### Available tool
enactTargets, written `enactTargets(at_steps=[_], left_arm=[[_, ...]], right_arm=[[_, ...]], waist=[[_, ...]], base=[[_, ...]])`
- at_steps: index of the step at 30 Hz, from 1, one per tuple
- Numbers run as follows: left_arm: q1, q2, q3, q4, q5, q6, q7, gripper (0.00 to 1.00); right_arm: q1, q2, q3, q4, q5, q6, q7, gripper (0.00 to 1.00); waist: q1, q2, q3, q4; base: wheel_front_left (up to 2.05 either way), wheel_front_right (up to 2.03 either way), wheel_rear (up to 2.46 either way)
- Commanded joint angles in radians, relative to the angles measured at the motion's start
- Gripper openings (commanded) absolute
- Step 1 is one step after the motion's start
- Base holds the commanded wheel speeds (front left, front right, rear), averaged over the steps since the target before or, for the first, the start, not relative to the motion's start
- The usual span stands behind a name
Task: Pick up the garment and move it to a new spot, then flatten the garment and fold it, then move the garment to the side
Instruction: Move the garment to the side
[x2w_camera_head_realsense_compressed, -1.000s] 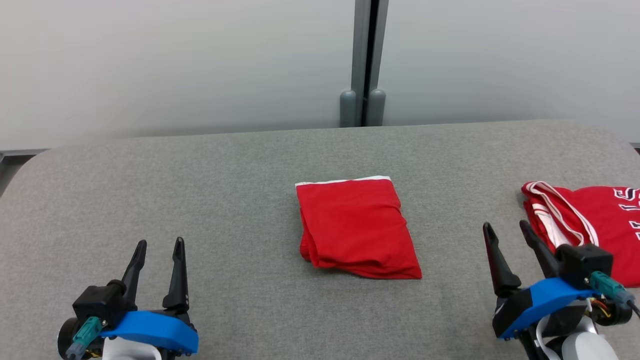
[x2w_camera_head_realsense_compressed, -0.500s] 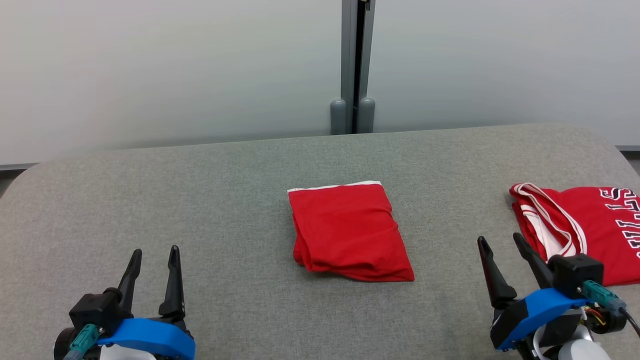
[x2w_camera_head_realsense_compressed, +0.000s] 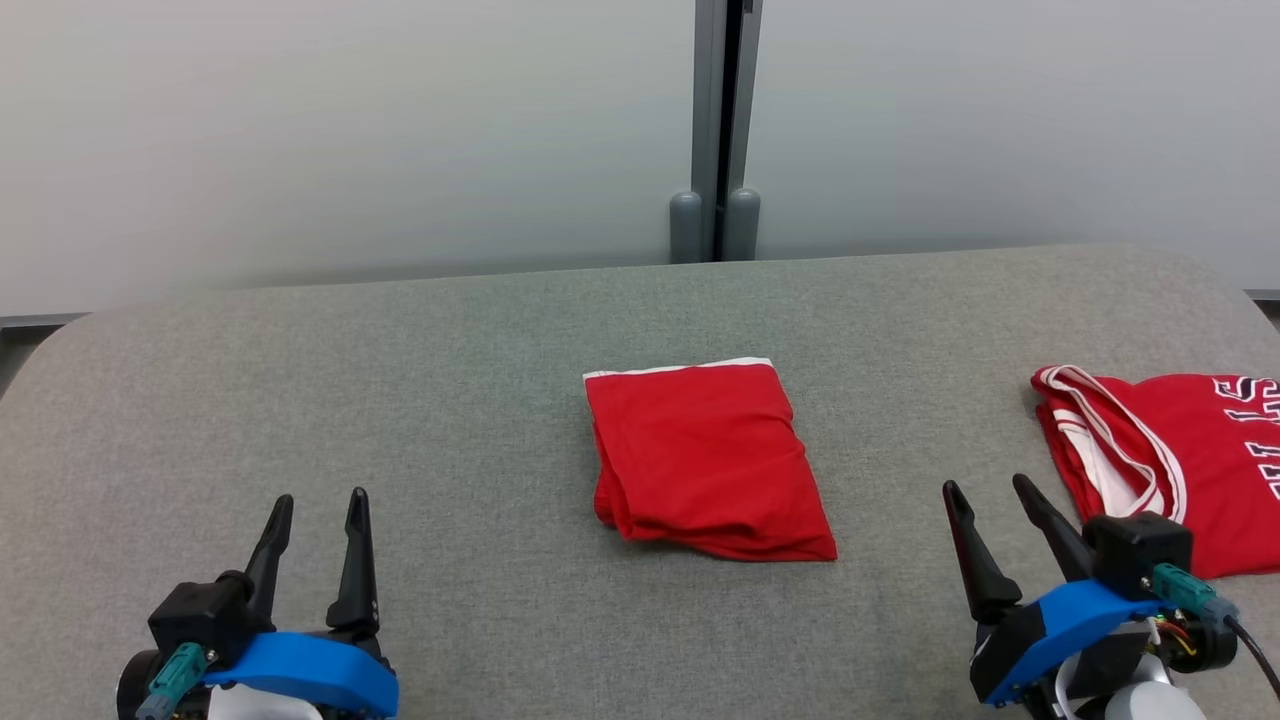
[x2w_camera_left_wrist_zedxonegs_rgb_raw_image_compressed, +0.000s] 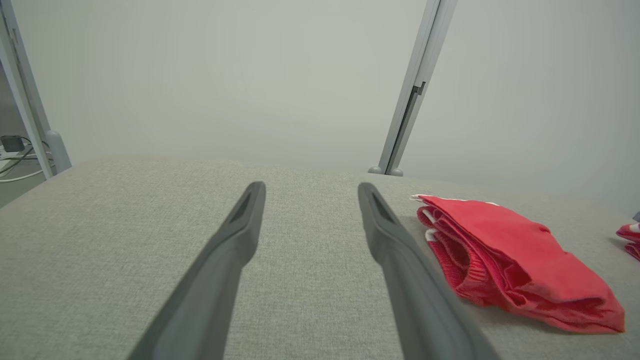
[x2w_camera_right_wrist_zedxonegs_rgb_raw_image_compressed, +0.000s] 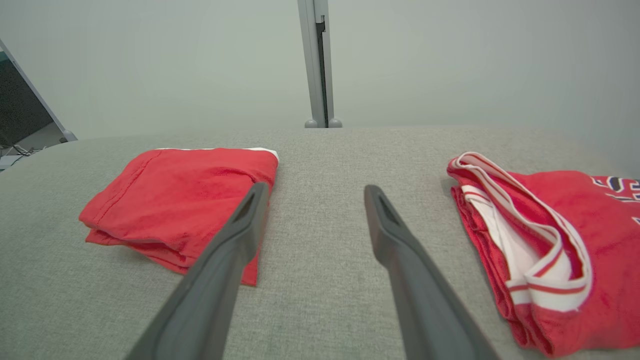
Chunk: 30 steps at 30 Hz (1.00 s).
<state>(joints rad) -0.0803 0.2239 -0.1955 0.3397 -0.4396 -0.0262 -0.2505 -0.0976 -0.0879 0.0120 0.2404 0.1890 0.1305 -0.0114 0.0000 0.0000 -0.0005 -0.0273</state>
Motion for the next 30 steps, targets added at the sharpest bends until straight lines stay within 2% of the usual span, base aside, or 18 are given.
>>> enactTargets(at_steps=[1, 7, 12, 17, 25, 28, 30], left_arm=[[-0.010, 0.006, 0.001, -0.005, -0.002, 0.002, 0.000, 1.00], [-0.040, 0.011, -0.007, -0.025, 0.004, -0.002, 0.002, 1.00], [-0.088, 0.007, -0.029, -0.033, 0.012, -0.019, 0.001, 1.00], [-0.147, -0.013, -0.062, -0.021, 0.025, -0.036, -0.004, 1.00], [-0.202, -0.040, -0.084, 0.010, 0.034, -0.055, -0.011, 1.00], [-0.205, -0.042, -0.080, 0.016, 0.035, -0.057, -0.013, 1.00], [-0.204, -0.044, -0.073, 0.021, 0.036, -0.057, -0.014, 1.00]], right_arm=[[-0.009, 0.002, -0.001, -0.004, 0.008, 0.001, 0.000, 1.00], [-0.090, 0.008, -0.002, -0.013, 0.037, 0.001, 0.061, 1.00], [-0.231, 0.023, -0.034, 0.051, 0.045, 0.001, 0.253, 1.00], [-0.374, 0.033, -0.103, 0.187, 0.027, 0.001, 0.420, 1.00], [-0.490, 0.037, -0.189, 0.431, -0.003, 0.001, 0.555, 1.00], [-0.496, 0.037, -0.173, 0.488, 0.008, 0.001, 0.574, 1.00], [-0.498, 0.047, -0.132, 0.541, 0.063, 0.002, 0.595, 1.00]], waist=[[0.0000, 0.0000, 0.005, 0.006], [0.0000, 0.0000, 0.056, 0.038], [0.0000, 0.0000, 0.116, 0.093], [0.0000, 0.0000, 0.173, 0.165], [0.0000, 0.0000, 0.226, 0.241], [0.0000, 0.0000, 0.232, 0.245], [0.0000, 0.0000, 0.235, 0.244]], base=[[0.00, 0.00, 0.00], [0.00, 0.00, 0.00], [0.00, 0.00, 0.00], [0.00, 0.00, 0.00], [0.00, 0.00, 0.00], [0.00, 0.00, 0.00], [0.00, 0.00, 0.00]])
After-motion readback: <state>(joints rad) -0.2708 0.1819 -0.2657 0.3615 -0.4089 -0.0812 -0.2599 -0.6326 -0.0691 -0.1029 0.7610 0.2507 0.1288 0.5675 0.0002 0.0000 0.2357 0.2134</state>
